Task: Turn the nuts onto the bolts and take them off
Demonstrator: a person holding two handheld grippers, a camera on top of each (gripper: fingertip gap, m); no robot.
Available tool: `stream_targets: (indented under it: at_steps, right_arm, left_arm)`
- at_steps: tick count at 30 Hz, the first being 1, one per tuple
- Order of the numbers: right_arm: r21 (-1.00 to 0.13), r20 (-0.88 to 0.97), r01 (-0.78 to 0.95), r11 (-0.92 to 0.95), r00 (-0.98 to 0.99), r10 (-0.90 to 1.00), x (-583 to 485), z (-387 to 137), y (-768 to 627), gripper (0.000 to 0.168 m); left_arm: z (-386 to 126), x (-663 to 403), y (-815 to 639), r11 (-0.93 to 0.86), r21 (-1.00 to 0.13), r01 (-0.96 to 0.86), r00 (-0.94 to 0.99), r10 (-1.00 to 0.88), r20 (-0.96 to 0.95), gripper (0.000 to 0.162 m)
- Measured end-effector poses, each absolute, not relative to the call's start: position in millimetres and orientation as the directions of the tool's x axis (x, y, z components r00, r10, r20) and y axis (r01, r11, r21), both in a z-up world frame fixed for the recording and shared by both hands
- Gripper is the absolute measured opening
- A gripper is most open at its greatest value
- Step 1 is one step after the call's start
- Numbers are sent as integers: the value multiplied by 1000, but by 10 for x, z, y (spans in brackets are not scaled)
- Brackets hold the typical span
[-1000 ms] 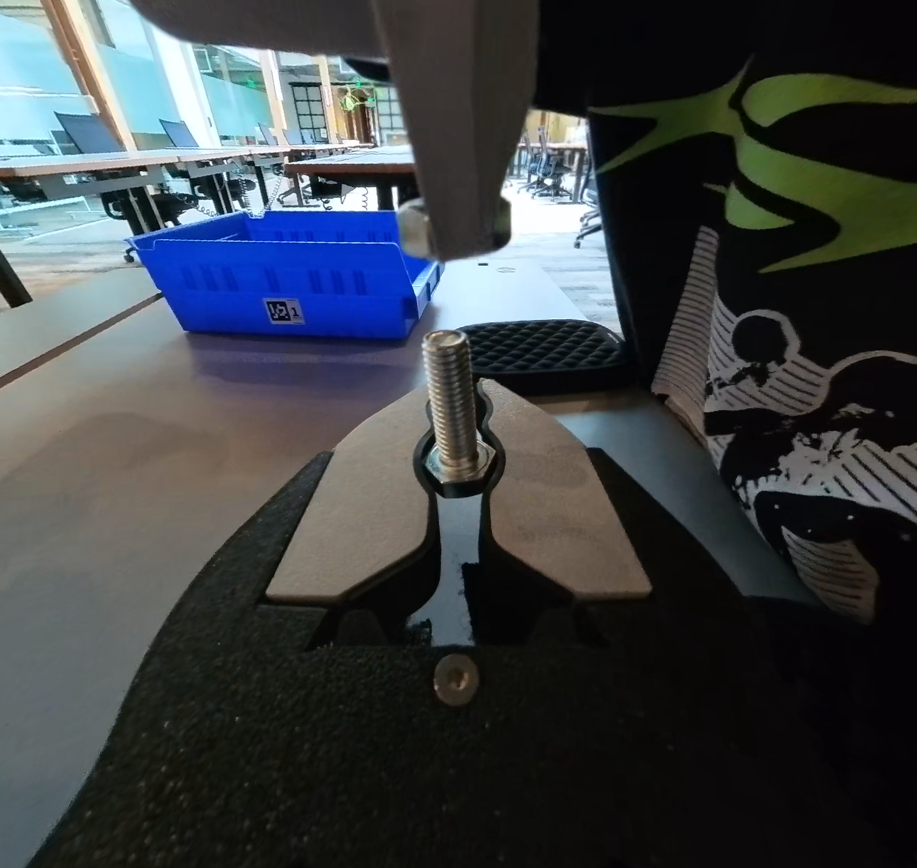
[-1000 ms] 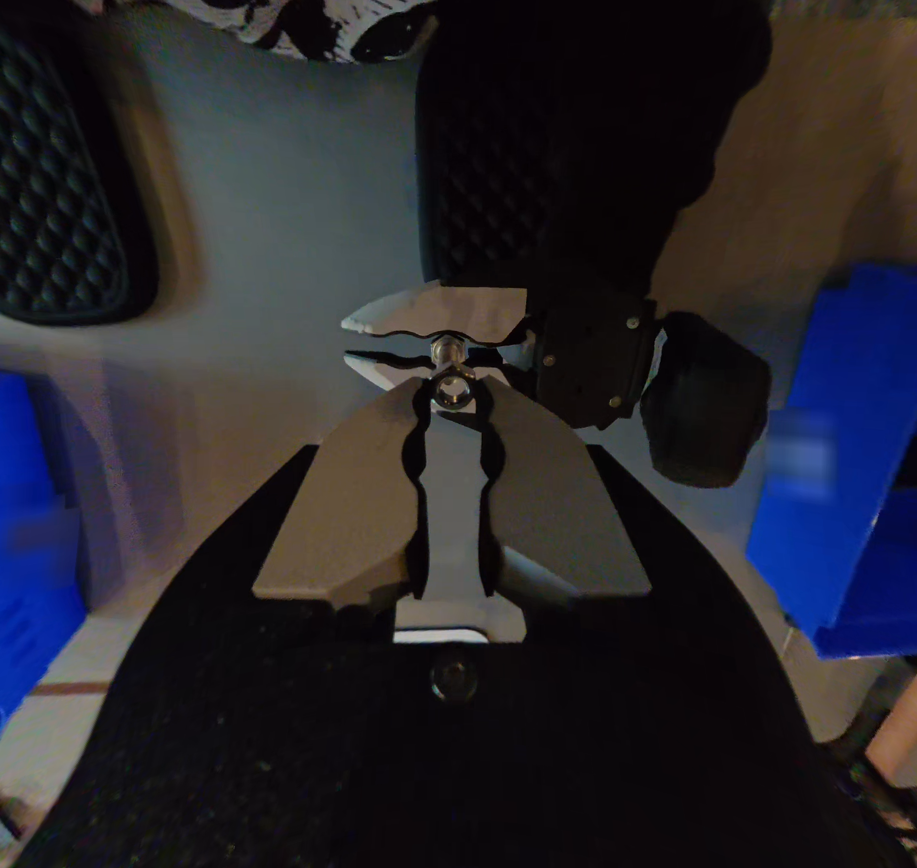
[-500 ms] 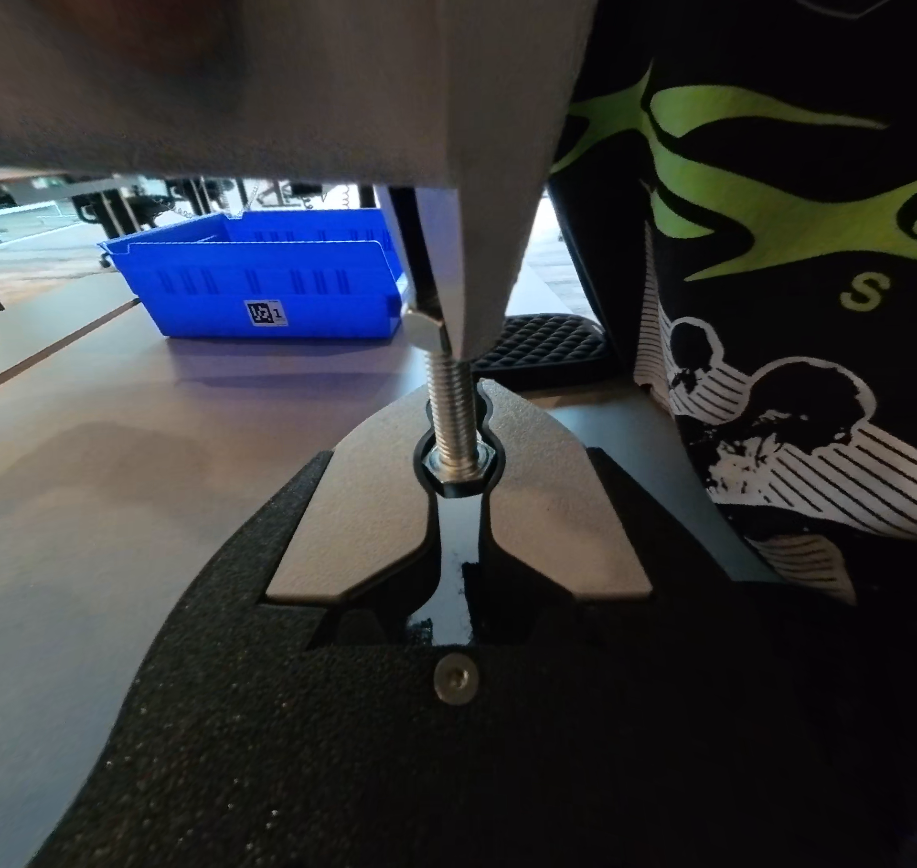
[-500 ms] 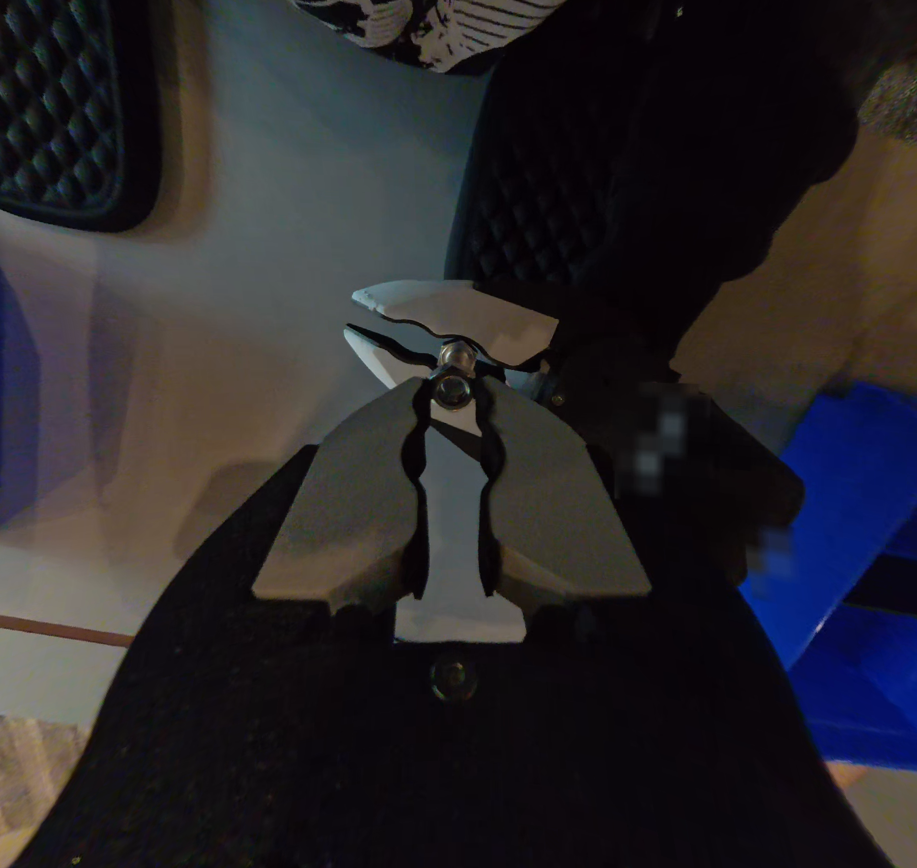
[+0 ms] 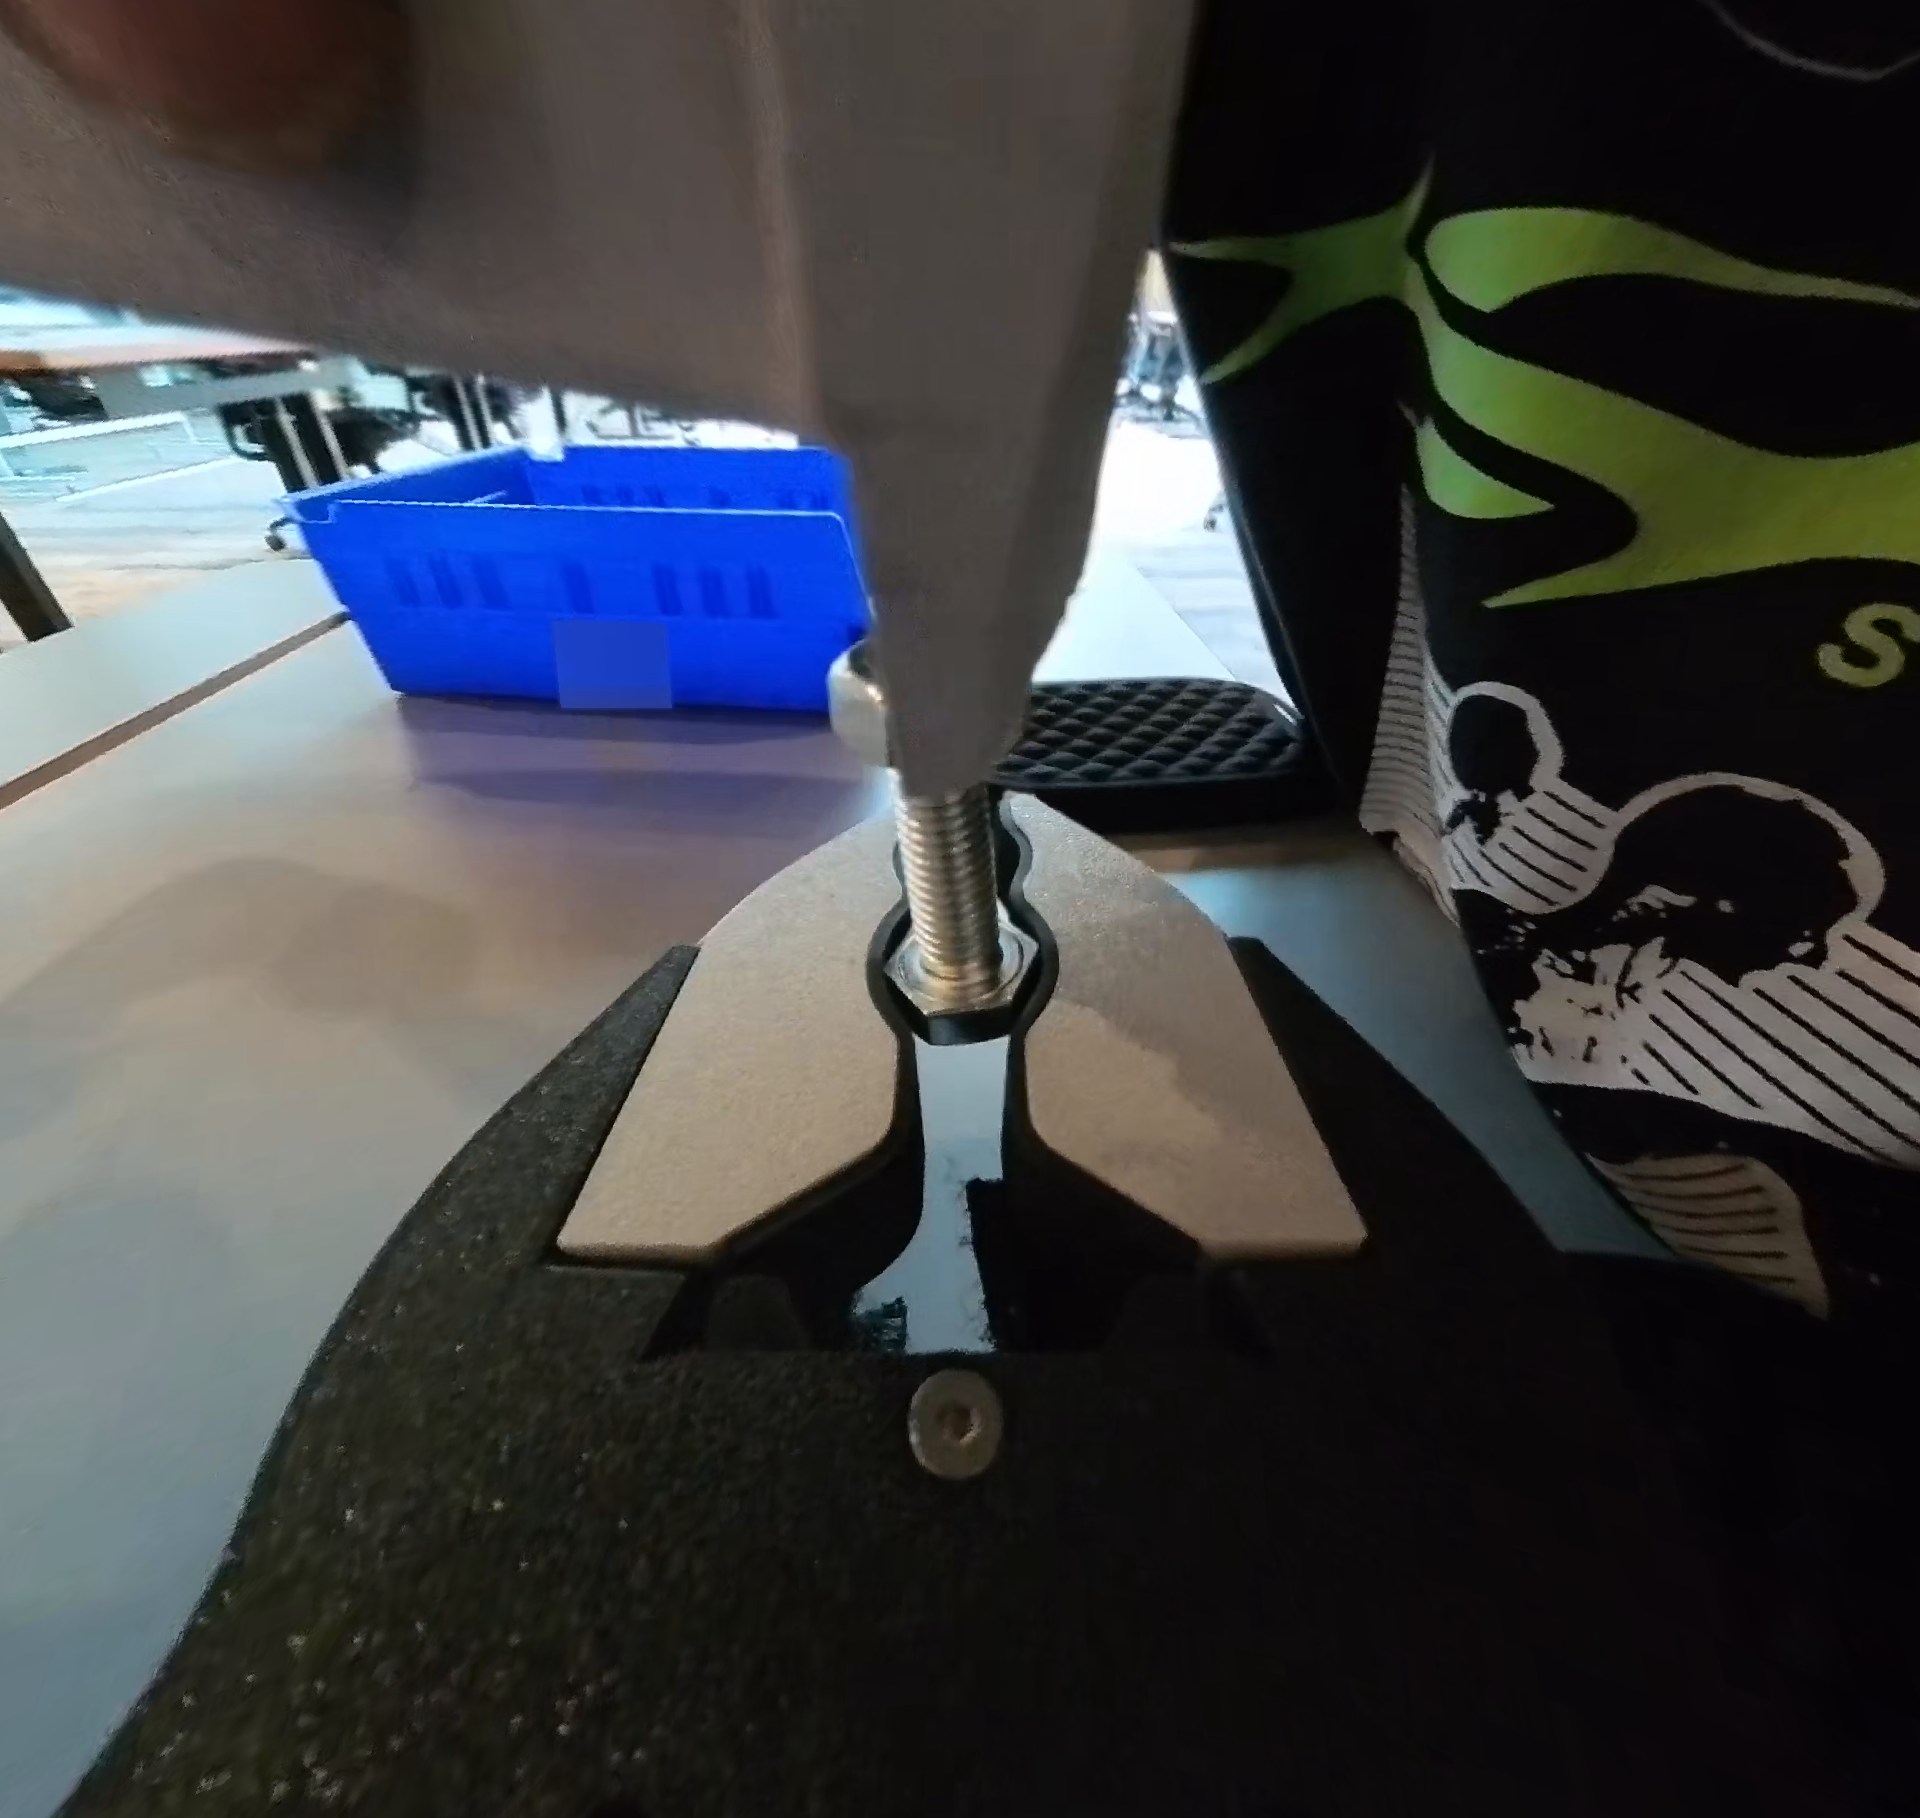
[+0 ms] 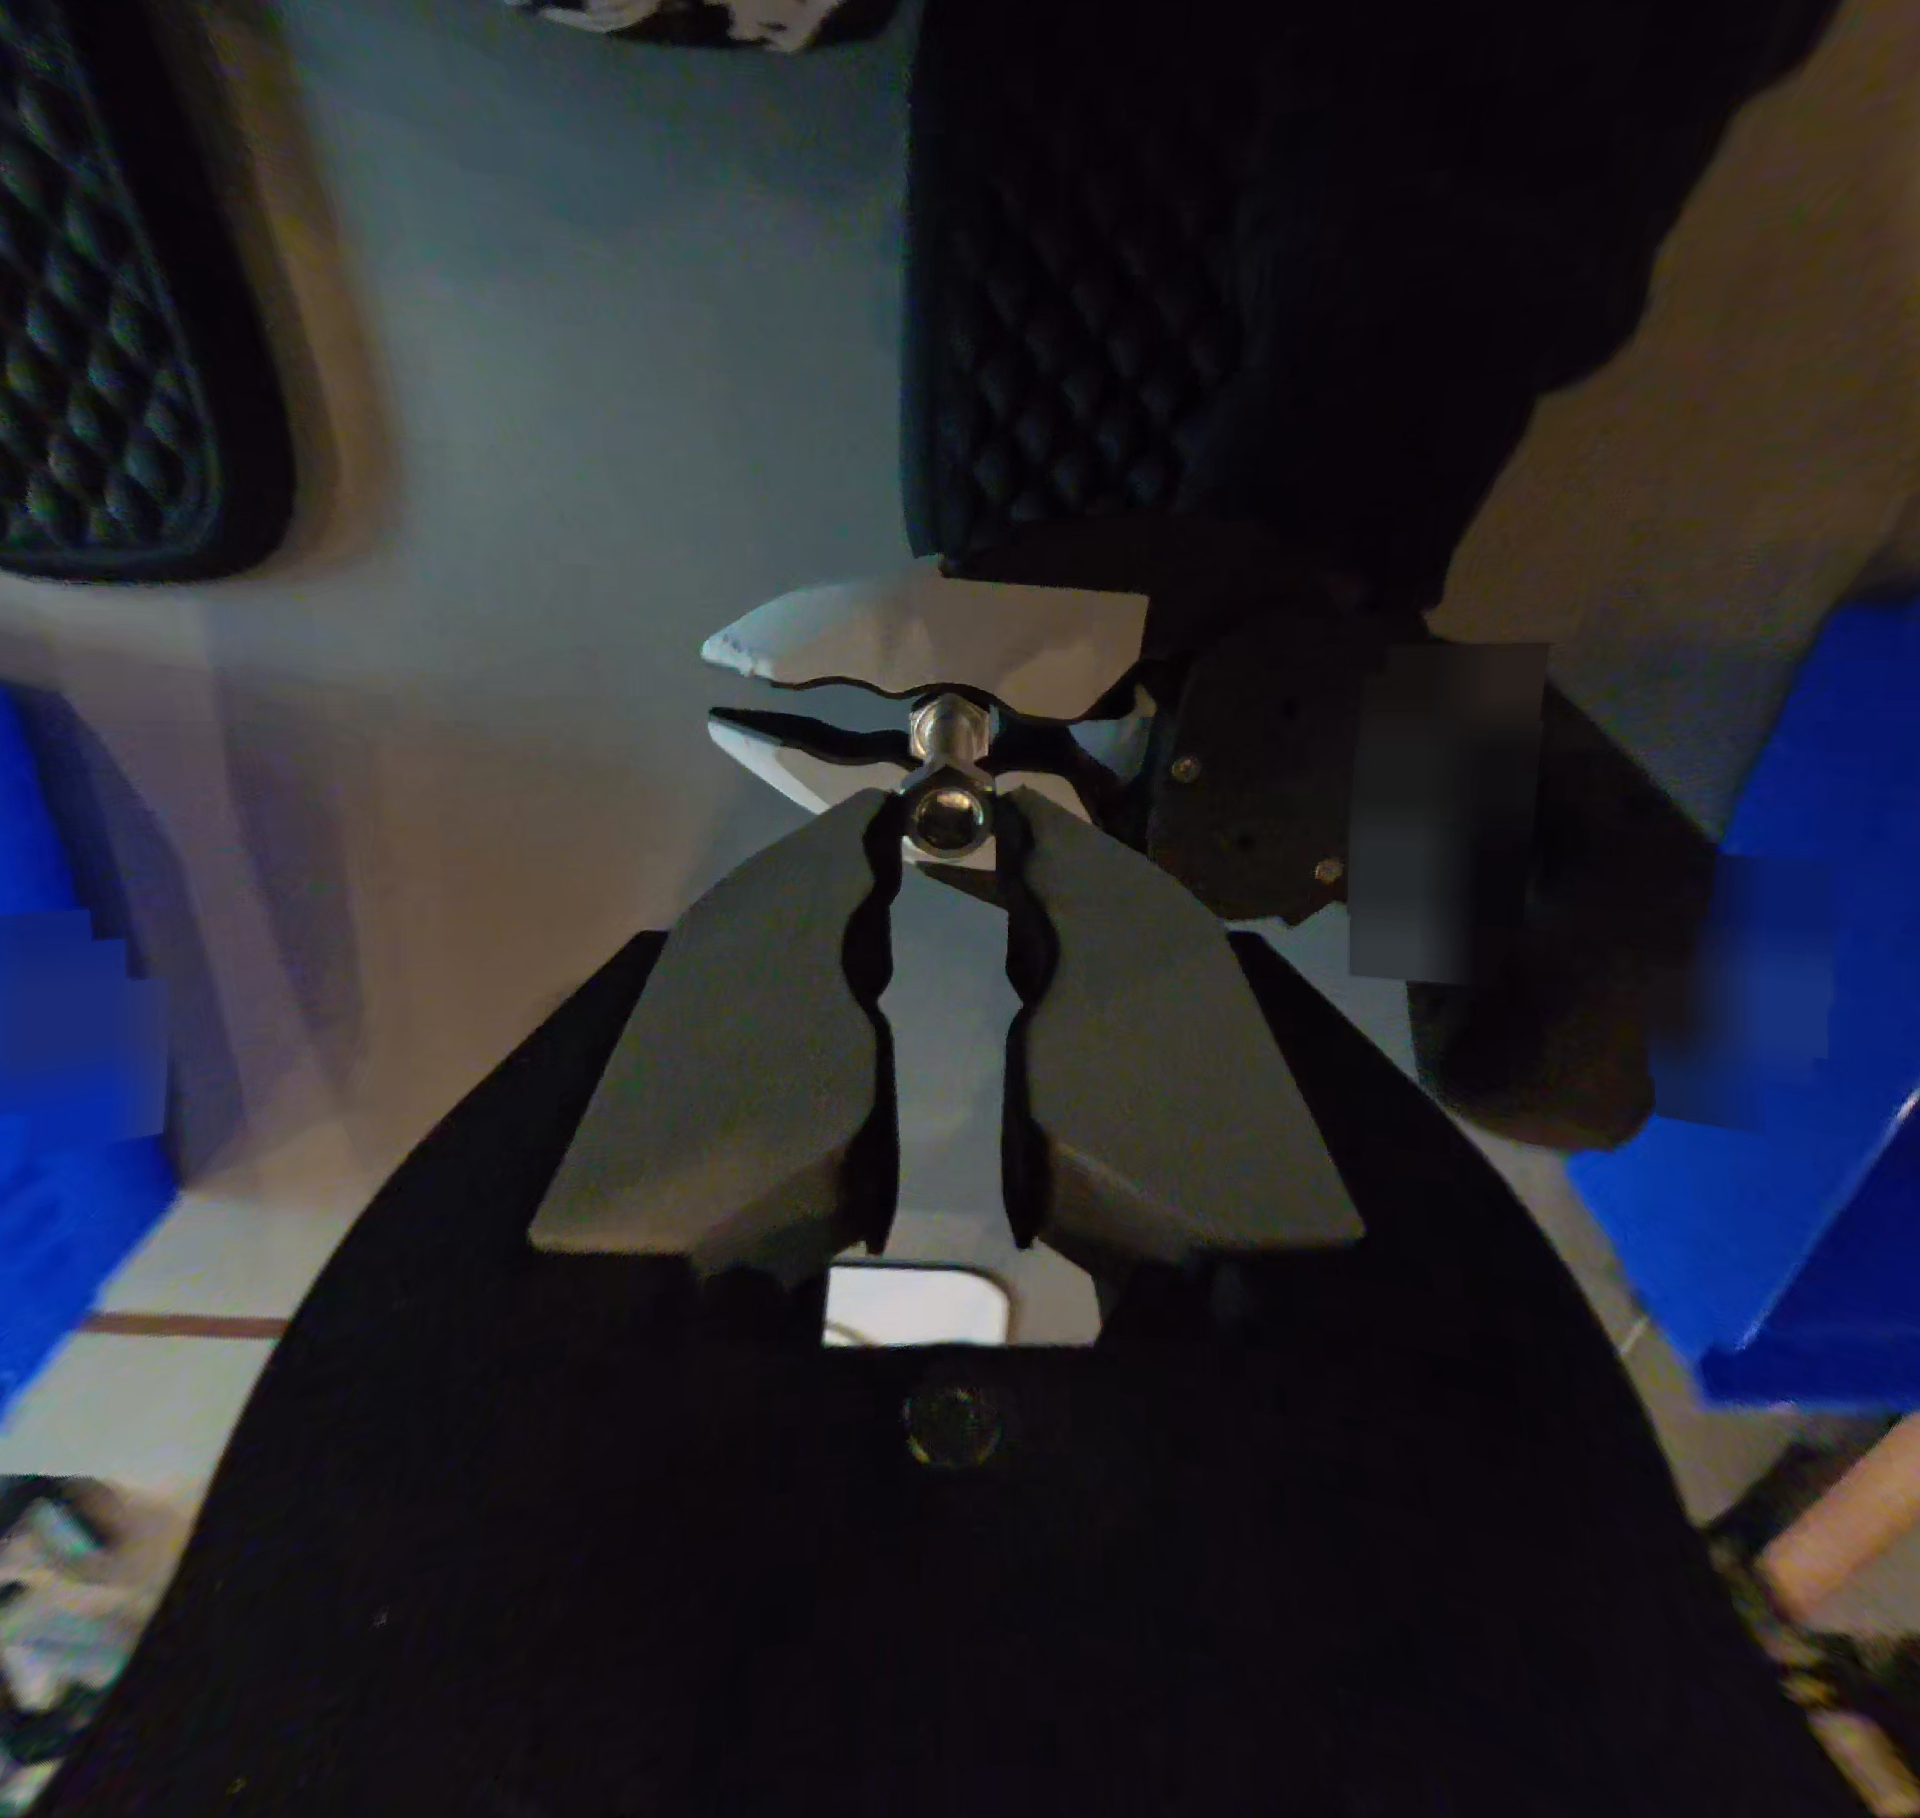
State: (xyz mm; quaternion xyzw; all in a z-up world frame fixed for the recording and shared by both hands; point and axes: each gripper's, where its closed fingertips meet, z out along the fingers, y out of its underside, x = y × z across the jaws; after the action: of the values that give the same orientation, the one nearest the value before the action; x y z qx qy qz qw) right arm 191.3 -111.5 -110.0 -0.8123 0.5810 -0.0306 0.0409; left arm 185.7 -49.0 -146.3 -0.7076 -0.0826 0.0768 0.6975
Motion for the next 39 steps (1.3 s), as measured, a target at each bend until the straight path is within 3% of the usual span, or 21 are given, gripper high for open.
stream_targets:
  at_steps: [1, 11, 20, 25, 28, 31, 35, 39]
  right_arm:
    - [-95, 3, -959, -266, 267, -964, 1903, -1097, -1124, 16]
    - [-120, 7, -970, 213, -215, -977, 1878, -1097, -1155, 16]
    - [-57, -10, -788, 614, -614, -789, 1841, -1102, -1160, 17]
    - [-59, 11, -703, 709, -711, -704, 1842, -1100, -1155, 17]
    - [-55, 31, -716, 696, -698, -715, 1839, -1078, -1147, 31]
    - [-105, 62, -781, 616, -623, -779, 1851, -979, -1190, 33]
    - [-177, 79, -941, 287, -305, -949, 1876, -847, -1152, 34]
    - [-282, 49, -959, 25, -40, -998, 1955, -797, -1110, 15]
  left_arm:
    - [-1455, 1848, -499, -6, -1000, 12, 973, 231, 11, 11]
    - [-1437, 1805, -525, 8, -1000, 4, 962, 273, 6, 11]
    - [-1432, 1743, -542, 6, -1000, -2, 948, 319, 0, 11]
    - [-1429, 1722, -542, 1, -1000, -8, 944, 330, -8, 11]
    - [-1426, 1724, -535, -4, -1000, -17, 945, 328, -17, 11]
    - [-1426, 1721, -531, -6, -1000, -19, 946, 325, -20, 11]
    - [-1405, 1728, -535, 5, -1000, -26, 949, 313, -23, 11]
    - [-1412, 1750, -512, -7, -999, -36, 956, 291, -37, 11]
